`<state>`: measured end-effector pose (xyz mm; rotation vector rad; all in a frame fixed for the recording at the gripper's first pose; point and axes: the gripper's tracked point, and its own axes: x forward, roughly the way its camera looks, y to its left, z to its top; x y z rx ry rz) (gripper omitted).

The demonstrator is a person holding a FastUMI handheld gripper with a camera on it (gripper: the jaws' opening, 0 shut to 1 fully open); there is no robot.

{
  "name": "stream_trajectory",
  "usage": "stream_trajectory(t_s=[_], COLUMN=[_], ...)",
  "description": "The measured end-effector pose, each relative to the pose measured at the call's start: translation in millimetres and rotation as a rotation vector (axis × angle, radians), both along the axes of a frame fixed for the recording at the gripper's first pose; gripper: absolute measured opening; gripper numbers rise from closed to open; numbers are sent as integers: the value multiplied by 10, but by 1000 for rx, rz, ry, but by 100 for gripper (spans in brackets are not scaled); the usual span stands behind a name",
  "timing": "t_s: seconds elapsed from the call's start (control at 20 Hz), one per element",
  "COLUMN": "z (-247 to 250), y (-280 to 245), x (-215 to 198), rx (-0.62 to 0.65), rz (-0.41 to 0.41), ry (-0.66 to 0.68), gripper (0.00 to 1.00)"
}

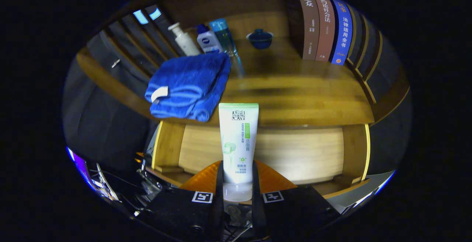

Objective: Pull open the drawer, take out the items inside it, and place them on the countertop above the cabinet.

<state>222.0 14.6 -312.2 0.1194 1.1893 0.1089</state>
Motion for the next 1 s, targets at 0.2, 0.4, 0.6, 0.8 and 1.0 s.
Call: stream_trajectory(t_s=[0.2, 0.4, 0.6, 0.8, 1.0], z=[-110, -236, -400, -455, -303], y=[-90, -165, -195, -160, -179], x=[440, 839, 1065, 1220, 1309], rx=[-62, -123, -167, -177, -212], rz=[-45, -58, -62, -59, -26], ry=[16, 27, 63, 51, -23], gripper=[34, 34, 34, 44, 77])
